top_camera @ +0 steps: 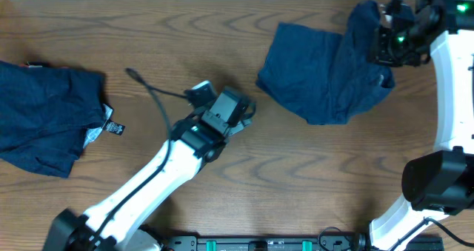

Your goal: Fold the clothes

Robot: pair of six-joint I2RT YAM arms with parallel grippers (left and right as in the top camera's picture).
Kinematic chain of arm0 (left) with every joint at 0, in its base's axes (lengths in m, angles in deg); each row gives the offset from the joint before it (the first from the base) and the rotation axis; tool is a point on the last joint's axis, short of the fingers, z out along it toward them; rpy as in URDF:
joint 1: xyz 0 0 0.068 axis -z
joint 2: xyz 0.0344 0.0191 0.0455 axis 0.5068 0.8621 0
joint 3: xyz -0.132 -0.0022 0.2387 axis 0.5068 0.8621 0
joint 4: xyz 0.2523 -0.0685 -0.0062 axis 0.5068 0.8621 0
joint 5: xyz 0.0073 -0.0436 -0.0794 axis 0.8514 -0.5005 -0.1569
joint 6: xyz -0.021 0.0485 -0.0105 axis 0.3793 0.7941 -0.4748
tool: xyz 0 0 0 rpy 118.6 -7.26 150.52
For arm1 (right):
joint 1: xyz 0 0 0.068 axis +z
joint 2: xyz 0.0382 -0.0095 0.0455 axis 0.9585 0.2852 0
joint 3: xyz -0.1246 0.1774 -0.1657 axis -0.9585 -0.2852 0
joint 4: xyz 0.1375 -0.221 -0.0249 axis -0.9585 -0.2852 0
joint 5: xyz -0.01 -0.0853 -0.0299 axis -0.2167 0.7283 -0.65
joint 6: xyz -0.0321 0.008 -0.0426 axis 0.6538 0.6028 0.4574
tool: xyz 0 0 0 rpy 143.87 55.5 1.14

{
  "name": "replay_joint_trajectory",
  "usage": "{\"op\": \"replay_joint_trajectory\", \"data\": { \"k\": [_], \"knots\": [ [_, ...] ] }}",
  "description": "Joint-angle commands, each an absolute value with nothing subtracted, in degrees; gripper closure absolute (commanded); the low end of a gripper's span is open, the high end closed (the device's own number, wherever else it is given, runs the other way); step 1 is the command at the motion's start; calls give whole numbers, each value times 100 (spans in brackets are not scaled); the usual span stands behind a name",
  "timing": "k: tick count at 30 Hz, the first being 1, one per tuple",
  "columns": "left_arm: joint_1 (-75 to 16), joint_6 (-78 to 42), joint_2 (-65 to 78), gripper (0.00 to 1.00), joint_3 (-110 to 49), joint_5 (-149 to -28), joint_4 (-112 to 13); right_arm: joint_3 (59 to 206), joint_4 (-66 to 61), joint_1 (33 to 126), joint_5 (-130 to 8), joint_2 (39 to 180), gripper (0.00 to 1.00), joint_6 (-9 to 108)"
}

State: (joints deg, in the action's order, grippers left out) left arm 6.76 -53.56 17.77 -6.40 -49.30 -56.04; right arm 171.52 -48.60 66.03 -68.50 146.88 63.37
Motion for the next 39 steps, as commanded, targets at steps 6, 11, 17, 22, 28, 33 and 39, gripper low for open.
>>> {"op": "replay_joint_trajectory", "data": {
  "k": [6,11,17,22,28,33,39],
  "knots": [
    [648,-4469,3392,6,-736,-6703,-7954,17165,-5135,6150,-6671,14659,99,6027],
    [602,-4827,4072,6,-736,-6930,-9180,17165,-5314,6146,-6786,14629,99,6090],
    [495,-5846,4891,6,-736,-6982,-10271,17165,-5334,6148,-7169,14552,99,6219],
    [353,-6722,5510,6,-747,-6978,-11007,17165,-5369,6150,-7221,14415,99,6245],
    [237,-7601,5971,62,-747,-6960,-11609,17165,-5356,6148,-7342,14172,99,6261],
    [195,-7623,5975,94,-747,-6917,-11602,17165,-5294,6148,-7335,13969,99,6285],
    [-288,-7190,5849,94,-747,-6950,-10758,17163,-5314,6037,-7226,13940,99,6189]
  ]
}}
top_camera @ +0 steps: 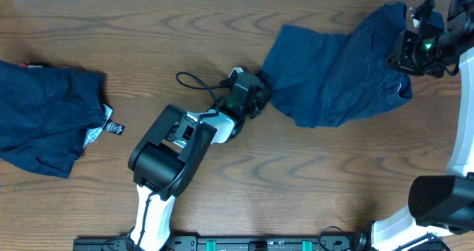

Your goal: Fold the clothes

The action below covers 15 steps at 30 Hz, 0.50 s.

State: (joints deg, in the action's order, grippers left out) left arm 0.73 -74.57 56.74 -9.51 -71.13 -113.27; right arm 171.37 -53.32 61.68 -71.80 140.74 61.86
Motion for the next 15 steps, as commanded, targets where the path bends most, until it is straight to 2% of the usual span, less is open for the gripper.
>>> {"op": "replay_joint_trajectory", "data": {
  "k": [1,9,15],
  "knots": [
    [-421,-7013,5781,94,-747,-6945,-10411,17163,-5308,6004,-7202,13943,99,6125],
    [-1400,-5737,4918,94,-745,-6587,-7637,17163,-5299,5954,-7121,14126,99,5972],
    [-1549,-5066,4065,94,-741,-5962,-6730,17154,-5319,6220,-7123,14524,99,5933]
  ]
}}
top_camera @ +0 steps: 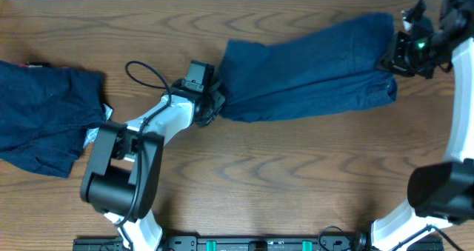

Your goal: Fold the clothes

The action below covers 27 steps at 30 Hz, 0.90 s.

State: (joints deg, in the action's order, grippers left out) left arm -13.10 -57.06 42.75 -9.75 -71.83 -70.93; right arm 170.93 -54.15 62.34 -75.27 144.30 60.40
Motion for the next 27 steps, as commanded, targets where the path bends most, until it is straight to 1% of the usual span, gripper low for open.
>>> {"op": "replay_joint_trajectory", "data": {
  "k": [1,4,10,17,18,19,20,23,25,27],
  "knots": [
    [-1538,-5050,3943,94,-741,-5859,-6603,17154,-5319,6297,-7121,14596,99,5926],
    [-1488,-5053,3576,94,-741,-5597,-6188,17154,-5308,6516,-7121,14793,99,5865],
    [-1254,-5070,3162,94,-741,-5566,-5569,17154,-5146,6841,-7121,15232,99,5631],
    [-543,-5557,3143,94,-719,-5610,-4890,17154,-5002,6950,-7116,15536,99,5437],
    [-397,-5612,3143,91,-719,-5612,-4844,17154,-4995,6955,-7121,15560,99,5434],
    [-264,-5686,3143,78,-717,-5612,-4818,17154,-4988,6955,-7119,15571,99,5432],
    [-115,-5783,3143,61,-717,-5616,-4804,17154,-4984,6955,-7116,15582,99,5432],
    [287,-6062,3143,37,-717,-5675,-4809,17154,-4978,6955,-7066,15591,99,5417],
    [508,-6196,3143,30,-717,-5669,-4809,17154,-4971,6955,-6961,15591,99,5345],
    [600,-6329,3143,30,-717,-5555,-4809,17154,-4973,6955,-6961,15591,99,5349]
  ]
}}
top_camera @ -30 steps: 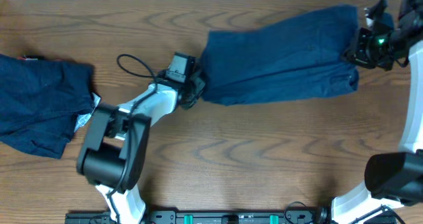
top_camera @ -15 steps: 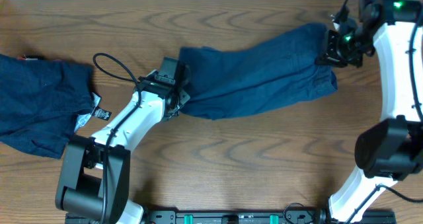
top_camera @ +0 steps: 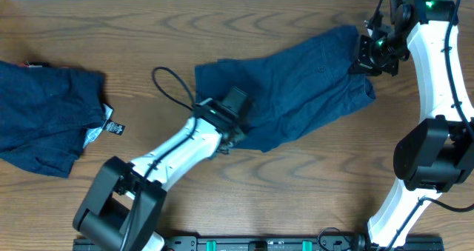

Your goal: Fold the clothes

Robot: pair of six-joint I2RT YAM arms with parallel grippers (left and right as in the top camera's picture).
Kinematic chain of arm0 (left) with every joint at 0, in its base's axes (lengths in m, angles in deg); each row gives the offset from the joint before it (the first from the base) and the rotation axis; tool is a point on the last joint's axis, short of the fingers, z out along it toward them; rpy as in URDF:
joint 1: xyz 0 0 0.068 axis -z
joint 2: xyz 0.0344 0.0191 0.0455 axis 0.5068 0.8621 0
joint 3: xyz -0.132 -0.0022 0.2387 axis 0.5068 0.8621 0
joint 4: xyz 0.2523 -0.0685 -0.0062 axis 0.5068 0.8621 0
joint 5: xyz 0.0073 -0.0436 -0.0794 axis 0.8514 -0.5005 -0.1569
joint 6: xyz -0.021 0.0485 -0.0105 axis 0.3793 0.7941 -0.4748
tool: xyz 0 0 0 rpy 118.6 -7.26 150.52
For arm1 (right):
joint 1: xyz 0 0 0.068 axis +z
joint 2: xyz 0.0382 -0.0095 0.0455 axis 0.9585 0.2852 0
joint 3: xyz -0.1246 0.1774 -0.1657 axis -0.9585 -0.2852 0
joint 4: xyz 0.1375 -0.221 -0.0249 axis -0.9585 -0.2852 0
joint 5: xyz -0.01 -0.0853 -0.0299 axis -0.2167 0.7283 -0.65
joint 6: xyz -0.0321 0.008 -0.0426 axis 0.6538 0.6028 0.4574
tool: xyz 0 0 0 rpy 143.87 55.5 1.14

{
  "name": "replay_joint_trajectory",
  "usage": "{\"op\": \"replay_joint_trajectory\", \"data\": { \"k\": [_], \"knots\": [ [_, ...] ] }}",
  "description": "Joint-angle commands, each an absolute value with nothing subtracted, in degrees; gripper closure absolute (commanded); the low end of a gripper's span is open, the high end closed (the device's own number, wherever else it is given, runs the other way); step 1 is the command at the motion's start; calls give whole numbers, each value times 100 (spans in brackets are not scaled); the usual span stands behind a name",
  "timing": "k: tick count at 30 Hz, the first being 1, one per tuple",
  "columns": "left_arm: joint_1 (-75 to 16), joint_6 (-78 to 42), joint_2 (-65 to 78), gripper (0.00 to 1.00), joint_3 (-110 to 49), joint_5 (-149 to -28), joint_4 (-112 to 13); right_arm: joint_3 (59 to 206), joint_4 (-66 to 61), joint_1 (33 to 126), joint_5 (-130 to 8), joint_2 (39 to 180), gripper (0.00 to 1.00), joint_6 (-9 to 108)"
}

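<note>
A navy garment point(top_camera: 296, 92) lies spread across the middle of the table, running from the left centre up to the far right. My left gripper point(top_camera: 235, 135) sits at its near left edge and looks shut on the cloth there. My right gripper point(top_camera: 361, 61) is at the garment's far right end, shut on that end. The fingertips of both are partly hidden by the cloth and the arms. A second navy garment point(top_camera: 44, 121) with a white tag point(top_camera: 111, 126) lies crumpled at the table's left edge.
A black cable point(top_camera: 172, 88) loops from the left arm over the wood beside the spread garment. The right arm's base point(top_camera: 429, 158) stands at the near right. The table's front rail point(top_camera: 259, 243) runs along the bottom.
My left gripper has moved right and toward the front with the cloth's edge. The right gripper has moved left. The garment, then stretched long and narrow, now lies wider and slacker.
First the garment was bunched at the far right in my right gripper, with the left gripper apart from it at the table's middle. Then the left gripper was at its left corner. Then the cloth was stretched out leftward between both grippers, and now lies spread.
</note>
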State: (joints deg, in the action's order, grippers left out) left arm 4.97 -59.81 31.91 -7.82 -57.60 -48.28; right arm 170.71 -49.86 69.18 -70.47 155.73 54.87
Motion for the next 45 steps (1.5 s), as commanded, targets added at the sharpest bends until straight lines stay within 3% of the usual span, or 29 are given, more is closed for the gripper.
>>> {"op": "replay_joint_trajectory", "data": {
  "k": [1,8,16,21,36,37,40,41,45],
  "knots": [
    [600,-6386,3136,30,-719,-5481,-4811,17154,-4975,6955,-6966,15591,99,5351],
    [-19,-6508,2850,30,-725,-5168,-4988,17154,-4991,6959,-6946,15591,99,5360],
    [-703,-5581,2776,39,-725,-5168,-5906,17154,-4956,6977,-6950,15591,99,5404],
    [-1026,-5544,3256,59,-725,-5179,-6389,17154,-5030,7014,-6972,15591,99,5489],
    [-1313,-5564,4773,60,-725,-6051,-7285,17154,-5137,7051,-6972,15591,99,5507],
    [-1313,-5566,4839,63,-725,-6099,-7283,17154,-5150,7051,-6972,15588,99,5507],
    [-1302,-5566,5071,90,-725,-6257,-7263,17154,-5166,7073,-6970,15586,99,5507],
    [-1302,-5566,5116,94,-723,-6259,-7248,17154,-5163,7088,-6963,15584,99,5507],
    [-1302,-5564,5154,94,-723,-6261,-7189,17165,-5141,7160,-6948,15551,99,5502]
  ]
}}
